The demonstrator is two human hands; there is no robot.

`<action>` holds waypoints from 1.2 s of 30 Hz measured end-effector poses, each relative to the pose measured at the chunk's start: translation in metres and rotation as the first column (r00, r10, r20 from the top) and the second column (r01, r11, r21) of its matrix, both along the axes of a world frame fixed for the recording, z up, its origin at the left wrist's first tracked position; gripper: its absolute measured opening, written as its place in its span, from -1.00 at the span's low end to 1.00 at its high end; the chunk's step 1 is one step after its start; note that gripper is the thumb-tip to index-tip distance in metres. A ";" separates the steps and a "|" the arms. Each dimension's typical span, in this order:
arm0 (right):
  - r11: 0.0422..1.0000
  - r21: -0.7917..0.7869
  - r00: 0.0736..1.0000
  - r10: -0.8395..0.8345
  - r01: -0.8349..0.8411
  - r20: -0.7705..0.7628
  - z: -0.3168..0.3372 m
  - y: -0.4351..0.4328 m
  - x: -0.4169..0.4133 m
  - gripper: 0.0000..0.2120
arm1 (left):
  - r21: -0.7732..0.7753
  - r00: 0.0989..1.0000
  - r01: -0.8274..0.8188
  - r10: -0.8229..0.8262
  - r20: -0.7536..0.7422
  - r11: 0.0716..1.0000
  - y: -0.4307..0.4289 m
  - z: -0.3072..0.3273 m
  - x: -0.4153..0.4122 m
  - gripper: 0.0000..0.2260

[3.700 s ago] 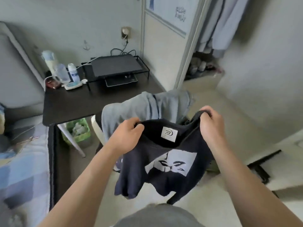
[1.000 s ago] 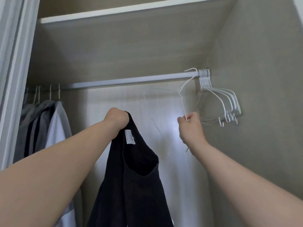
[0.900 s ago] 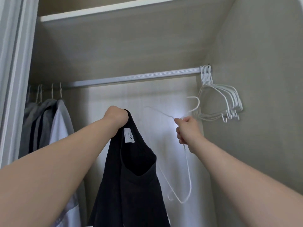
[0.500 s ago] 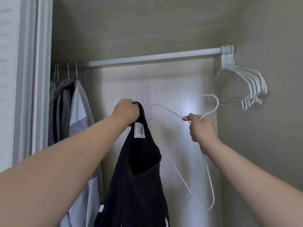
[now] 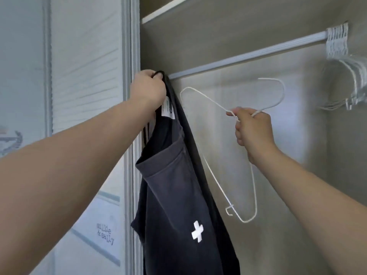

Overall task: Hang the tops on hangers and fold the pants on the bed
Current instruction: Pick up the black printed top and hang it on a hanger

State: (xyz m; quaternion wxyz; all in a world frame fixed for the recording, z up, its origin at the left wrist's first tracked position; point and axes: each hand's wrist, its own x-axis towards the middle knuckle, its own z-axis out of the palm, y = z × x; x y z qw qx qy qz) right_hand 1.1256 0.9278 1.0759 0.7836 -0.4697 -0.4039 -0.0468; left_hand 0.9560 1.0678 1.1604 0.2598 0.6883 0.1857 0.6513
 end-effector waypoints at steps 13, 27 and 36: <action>0.814 0.046 0.814 0.575 -0.579 0.080 -0.017 -0.034 -0.162 -0.78 | -0.044 0.837 -0.521 0.520 0.173 0.853 -0.140 0.017 -0.222 -0.59; 0.354 -0.021 0.354 0.935 -0.935 0.015 -0.055 -0.096 -0.365 -0.77 | -0.036 0.329 -0.944 0.927 -0.182 0.328 -0.287 -0.060 -0.466 -0.66; 0.034 -0.199 0.039 0.999 -0.979 -0.021 -0.184 -0.194 -0.492 -0.84 | -0.141 0.186 -0.981 0.821 -0.540 0.129 -0.414 -0.210 -0.609 -0.63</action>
